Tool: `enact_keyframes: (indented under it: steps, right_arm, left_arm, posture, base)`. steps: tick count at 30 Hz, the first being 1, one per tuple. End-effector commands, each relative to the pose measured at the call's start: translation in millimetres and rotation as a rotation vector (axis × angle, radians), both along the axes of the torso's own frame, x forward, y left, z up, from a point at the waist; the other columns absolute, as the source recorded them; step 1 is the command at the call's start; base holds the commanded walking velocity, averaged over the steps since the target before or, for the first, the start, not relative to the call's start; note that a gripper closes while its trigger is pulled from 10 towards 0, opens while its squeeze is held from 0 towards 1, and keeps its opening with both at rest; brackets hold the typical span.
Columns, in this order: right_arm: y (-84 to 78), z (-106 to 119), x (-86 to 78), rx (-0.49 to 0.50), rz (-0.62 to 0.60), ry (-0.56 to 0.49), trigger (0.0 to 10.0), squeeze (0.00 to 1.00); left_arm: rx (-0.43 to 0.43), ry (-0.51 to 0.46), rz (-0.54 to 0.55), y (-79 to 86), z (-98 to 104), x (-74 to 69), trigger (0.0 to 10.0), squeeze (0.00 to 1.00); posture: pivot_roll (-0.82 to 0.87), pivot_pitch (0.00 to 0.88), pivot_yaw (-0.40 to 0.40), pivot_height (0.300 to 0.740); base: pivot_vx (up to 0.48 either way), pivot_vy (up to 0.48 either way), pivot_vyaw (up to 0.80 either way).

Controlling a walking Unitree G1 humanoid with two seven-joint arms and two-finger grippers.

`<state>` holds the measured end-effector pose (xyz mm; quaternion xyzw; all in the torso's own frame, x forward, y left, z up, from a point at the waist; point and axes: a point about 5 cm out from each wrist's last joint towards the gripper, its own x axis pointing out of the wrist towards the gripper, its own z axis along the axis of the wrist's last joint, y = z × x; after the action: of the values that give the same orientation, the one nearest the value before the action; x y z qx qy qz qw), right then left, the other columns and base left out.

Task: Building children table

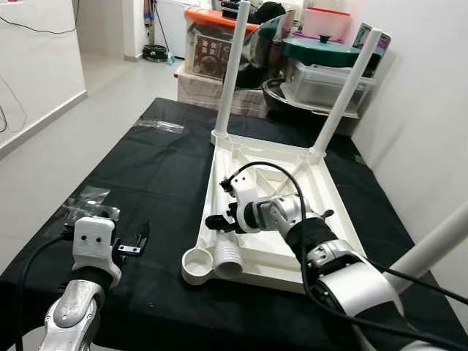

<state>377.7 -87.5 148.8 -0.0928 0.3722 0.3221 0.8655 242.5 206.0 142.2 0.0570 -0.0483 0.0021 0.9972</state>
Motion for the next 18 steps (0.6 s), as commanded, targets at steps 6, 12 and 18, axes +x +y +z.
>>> enact_keyframes:
  steps: [6, 12, 18]
  right_arm:
    - [-25.8, -10, -3.0, -0.106, 0.069, 0.03, 0.0, 0.0]
    - [-38.1, -12, -2.8, -0.114, 0.049, 0.038, 0.0, 0.0]
    - [-17.8, 17, 7.9, 0.109, 0.024, -0.06, 0.0, 0.0]
  left_arm:
    - [0.005, 0.034, -0.008, -2.3, -7, -1.4, 10.0, 0.0]
    - [0.006, 0.037, -0.005, -2.6, -8, -1.4, 10.0, 0.0]
    - [0.012, 0.023, -0.021, 0.8, -2, 1.6, 10.0, 0.0]
  posture:
    - [0.07, 0.0, -0.2, 0.74]
    - [0.07, 0.0, -0.194, 0.74]
    - [0.08, 0.0, -0.176, 0.74]
  base:
    - [0.0, 0.0, 0.0]
    - [0.0, 0.0, 0.0]
    - [0.0, 0.0, 0.0]
